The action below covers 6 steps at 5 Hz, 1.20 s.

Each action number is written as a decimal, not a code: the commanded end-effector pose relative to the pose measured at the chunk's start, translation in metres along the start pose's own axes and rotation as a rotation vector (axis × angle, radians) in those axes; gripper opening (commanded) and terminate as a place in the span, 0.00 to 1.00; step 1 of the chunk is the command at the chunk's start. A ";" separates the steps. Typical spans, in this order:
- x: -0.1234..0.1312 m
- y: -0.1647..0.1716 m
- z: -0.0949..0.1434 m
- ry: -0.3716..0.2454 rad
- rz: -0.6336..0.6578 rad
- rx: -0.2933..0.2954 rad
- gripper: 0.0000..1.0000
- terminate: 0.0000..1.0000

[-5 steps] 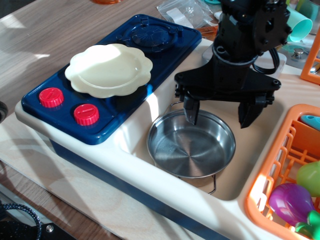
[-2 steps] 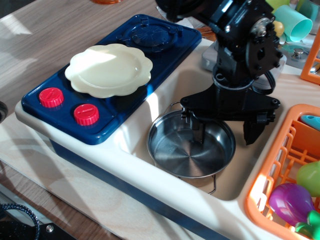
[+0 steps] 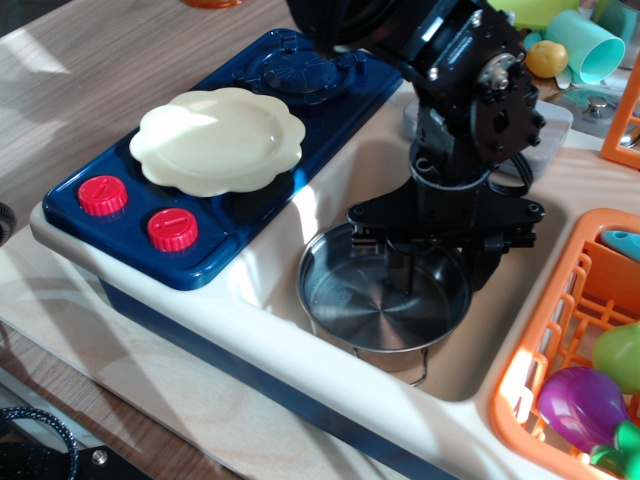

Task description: Put pan on stove from sink

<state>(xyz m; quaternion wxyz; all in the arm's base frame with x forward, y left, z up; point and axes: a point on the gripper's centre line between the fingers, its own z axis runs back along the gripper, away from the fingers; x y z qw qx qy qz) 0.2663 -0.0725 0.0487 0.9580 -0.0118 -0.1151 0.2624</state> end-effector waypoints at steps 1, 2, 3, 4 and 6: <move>0.004 -0.006 0.025 0.014 -0.002 0.005 0.00 0.00; 0.002 -0.013 0.046 0.014 -0.044 0.044 0.00 0.00; -0.002 -0.025 0.065 0.012 -0.047 0.062 0.00 0.00; -0.006 -0.029 0.088 0.012 -0.027 0.100 0.00 0.00; -0.005 -0.006 0.100 -0.071 -0.017 0.152 0.00 0.00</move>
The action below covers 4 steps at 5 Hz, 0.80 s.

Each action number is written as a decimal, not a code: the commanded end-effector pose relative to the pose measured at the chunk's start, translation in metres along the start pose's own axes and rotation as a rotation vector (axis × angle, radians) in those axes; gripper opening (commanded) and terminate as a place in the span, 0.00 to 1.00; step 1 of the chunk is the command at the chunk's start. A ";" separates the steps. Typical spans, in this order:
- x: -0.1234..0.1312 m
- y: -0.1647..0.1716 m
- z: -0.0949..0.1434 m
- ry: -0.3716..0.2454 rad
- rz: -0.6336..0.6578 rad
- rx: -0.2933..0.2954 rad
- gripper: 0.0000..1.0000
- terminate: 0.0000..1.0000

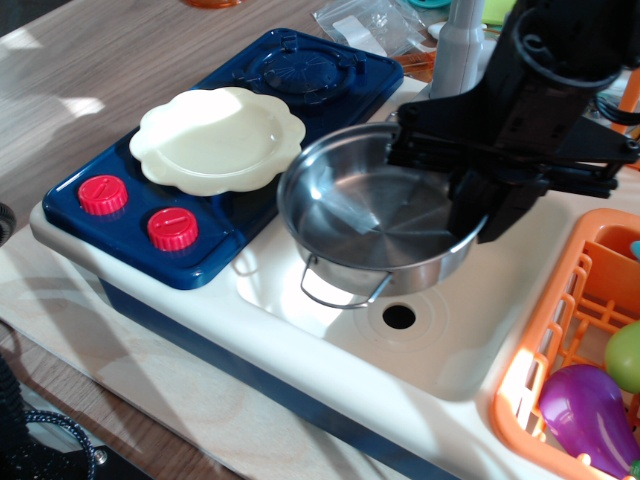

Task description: Put pan on stove from sink

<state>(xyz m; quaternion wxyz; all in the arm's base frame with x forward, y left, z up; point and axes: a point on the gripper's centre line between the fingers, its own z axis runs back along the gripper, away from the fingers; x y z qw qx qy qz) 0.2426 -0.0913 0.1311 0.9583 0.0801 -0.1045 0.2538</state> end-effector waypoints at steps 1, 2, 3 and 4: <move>0.018 0.026 0.025 -0.086 -0.021 0.030 0.00 0.00; 0.042 0.043 0.035 -0.113 -0.134 0.068 0.00 0.00; 0.072 0.059 0.035 -0.129 -0.314 0.059 0.00 0.00; 0.090 0.073 0.024 -0.149 -0.457 0.021 0.00 0.00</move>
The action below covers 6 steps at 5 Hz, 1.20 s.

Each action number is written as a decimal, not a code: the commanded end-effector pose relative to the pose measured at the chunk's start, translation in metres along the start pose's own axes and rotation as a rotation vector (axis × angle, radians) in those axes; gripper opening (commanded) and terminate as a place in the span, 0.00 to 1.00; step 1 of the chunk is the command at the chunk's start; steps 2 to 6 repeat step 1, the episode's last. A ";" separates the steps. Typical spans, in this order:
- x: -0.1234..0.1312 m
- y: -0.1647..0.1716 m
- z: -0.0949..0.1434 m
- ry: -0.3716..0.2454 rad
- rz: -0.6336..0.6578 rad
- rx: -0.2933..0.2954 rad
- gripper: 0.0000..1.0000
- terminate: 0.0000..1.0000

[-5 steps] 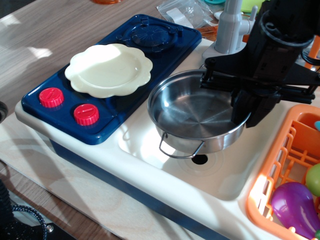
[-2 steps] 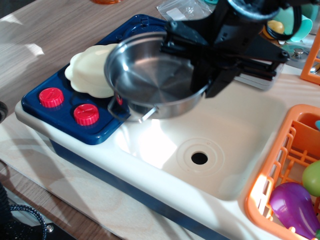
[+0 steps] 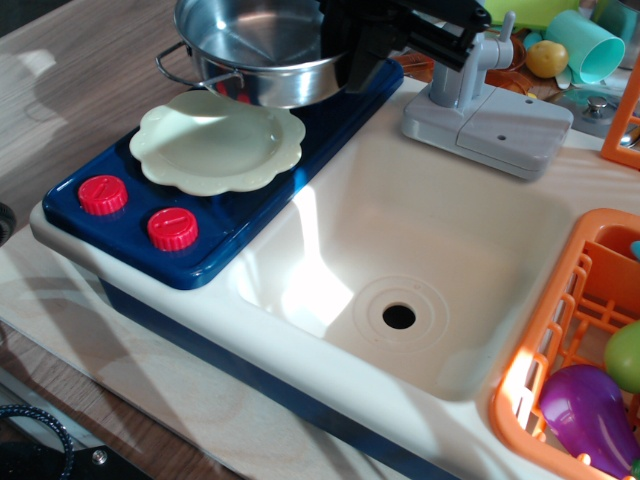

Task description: Put pan on stove from sink

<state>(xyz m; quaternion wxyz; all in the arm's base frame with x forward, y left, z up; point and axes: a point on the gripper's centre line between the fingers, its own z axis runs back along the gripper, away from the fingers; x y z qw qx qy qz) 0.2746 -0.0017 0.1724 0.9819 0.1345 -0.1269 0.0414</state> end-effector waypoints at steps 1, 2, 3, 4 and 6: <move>0.011 0.027 -0.007 -0.088 -0.121 -0.032 0.00 1.00; 0.011 0.027 -0.007 -0.088 -0.121 -0.032 0.00 1.00; 0.011 0.027 -0.007 -0.088 -0.121 -0.032 0.00 1.00; 0.011 0.027 -0.007 -0.088 -0.121 -0.032 0.00 1.00; 0.011 0.027 -0.007 -0.088 -0.121 -0.032 0.00 1.00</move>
